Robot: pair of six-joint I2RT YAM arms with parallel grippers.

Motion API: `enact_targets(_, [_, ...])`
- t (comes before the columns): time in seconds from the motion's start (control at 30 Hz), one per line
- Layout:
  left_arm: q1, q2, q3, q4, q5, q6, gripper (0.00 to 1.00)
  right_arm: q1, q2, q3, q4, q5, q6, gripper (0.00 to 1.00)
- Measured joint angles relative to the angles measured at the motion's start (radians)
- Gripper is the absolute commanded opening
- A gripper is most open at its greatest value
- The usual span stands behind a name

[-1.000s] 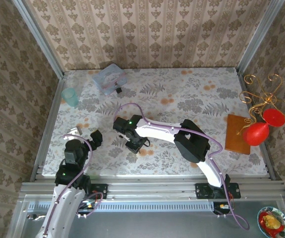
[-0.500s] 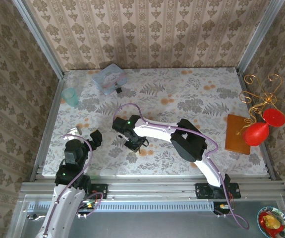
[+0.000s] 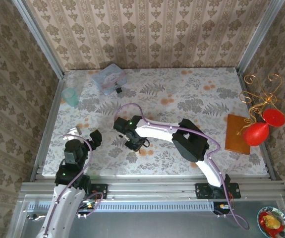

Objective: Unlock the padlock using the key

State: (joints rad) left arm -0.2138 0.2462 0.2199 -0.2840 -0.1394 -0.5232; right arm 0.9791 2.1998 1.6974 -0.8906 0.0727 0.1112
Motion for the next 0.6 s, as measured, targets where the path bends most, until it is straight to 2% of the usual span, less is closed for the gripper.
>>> enact_targets(0.23, [0.000,0.000,0.000,0.007,0.005,0.000,1.00,-0.016,-0.034,-0.059,0.038,-0.013,0.023,0.29])
enact_targets(0.4, [0.008,0.000,-0.008,0.023,0.013,0.000,1.00,-0.018,-0.043,-0.074,0.050,-0.018,0.029,0.19])
enact_targets(0.6, [0.008,0.000,-0.031,0.066,0.056,0.014,1.00,-0.029,-0.090,-0.140,0.080,-0.035,0.066,0.03])
